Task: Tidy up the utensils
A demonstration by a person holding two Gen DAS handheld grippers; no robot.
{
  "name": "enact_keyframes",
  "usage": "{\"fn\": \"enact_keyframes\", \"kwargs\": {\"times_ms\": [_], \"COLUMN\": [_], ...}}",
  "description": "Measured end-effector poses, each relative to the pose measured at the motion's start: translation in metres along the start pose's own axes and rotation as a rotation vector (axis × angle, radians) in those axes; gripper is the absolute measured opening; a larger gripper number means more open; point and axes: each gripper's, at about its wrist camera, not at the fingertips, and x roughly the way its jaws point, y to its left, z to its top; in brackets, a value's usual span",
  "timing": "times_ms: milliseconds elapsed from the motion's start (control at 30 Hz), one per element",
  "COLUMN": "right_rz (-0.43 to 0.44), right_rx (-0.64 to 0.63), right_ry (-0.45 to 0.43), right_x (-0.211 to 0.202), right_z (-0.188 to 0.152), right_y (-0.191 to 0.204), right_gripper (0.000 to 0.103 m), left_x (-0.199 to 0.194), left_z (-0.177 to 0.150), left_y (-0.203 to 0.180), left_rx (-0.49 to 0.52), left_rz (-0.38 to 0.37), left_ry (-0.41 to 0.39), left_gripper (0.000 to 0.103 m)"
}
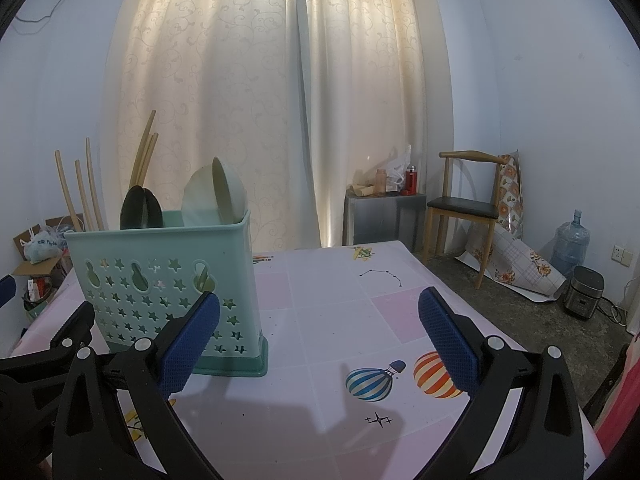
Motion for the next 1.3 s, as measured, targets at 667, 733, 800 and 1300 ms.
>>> {"fn": "enact_keyframes", "kwargs": {"times_ms": [667, 733, 800, 1300], "right_rz": [0.000, 0.000, 0.000, 0.000], "right_rx": [0.000, 0.000, 0.000, 0.000], "right_ry": [0.000, 0.000, 0.000, 0.000], "right_x": [0.000, 0.000, 0.000, 0.000], "right_z": [0.000, 0.000, 0.000, 0.000], "right_y": [-0.001, 0.000, 0.000, -0.001], "right_gripper": [0.097, 0.097, 0.097, 0.097], "left_x": [-0.005, -0.004, -0.004, -0.009], "left_z": [-0.001, -0.001, -0.001, 0.001], "left_y": [-0.012, -0.010, -0.011, -0.014], "left_rx": [0.010, 0.008, 0.007, 0.007], "left_rz": [0.008, 0.009, 0.009, 0.007], "left_ry": [0.004, 0.005, 0.007, 0.007], "left_gripper": [0.095, 0.095, 0.095, 0.095]}}
